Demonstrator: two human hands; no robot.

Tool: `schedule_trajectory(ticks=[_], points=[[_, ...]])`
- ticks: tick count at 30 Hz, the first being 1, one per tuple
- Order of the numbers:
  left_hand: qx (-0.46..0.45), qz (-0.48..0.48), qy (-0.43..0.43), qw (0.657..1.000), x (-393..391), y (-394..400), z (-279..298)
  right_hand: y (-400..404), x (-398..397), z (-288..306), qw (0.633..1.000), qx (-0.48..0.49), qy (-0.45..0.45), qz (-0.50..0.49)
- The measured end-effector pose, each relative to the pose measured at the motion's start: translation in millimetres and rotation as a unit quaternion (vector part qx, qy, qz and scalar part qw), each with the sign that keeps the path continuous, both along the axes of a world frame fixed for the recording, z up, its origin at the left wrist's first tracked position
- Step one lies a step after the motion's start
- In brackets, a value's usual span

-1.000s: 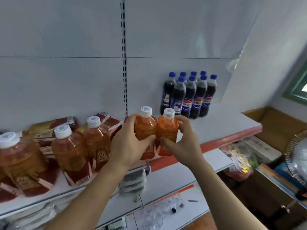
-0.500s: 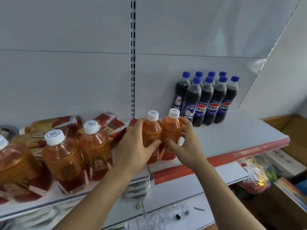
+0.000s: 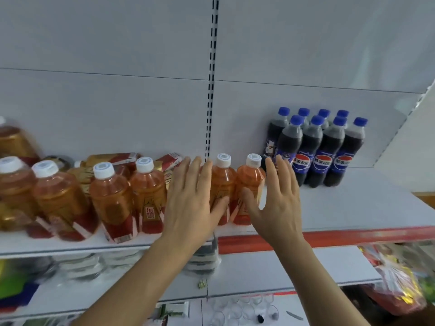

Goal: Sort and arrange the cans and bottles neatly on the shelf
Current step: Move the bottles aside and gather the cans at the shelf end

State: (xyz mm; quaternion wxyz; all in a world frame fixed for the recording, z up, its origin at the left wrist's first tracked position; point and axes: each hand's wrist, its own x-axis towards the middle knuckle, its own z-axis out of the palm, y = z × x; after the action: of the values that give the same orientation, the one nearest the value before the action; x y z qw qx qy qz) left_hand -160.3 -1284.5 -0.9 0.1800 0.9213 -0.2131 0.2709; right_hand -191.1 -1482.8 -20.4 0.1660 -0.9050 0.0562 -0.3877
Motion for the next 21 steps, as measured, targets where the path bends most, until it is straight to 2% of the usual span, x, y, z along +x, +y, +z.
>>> schedule_trajectory(ticks=[3,11,21], points=[[0.021,0.036,-0.049,0.998,-15,12,1,16,-8,5,0.999,-0.01,-0.027,0.017],[0.041,0.128,-0.072,0.988,-50,91,-6,99,-21,5,0.992,-0.038,-0.037,0.118],[0.036,0.233,-0.055,0.97,-91,276,-19,282,-33,0,0.966,-0.078,-0.031,0.243]])
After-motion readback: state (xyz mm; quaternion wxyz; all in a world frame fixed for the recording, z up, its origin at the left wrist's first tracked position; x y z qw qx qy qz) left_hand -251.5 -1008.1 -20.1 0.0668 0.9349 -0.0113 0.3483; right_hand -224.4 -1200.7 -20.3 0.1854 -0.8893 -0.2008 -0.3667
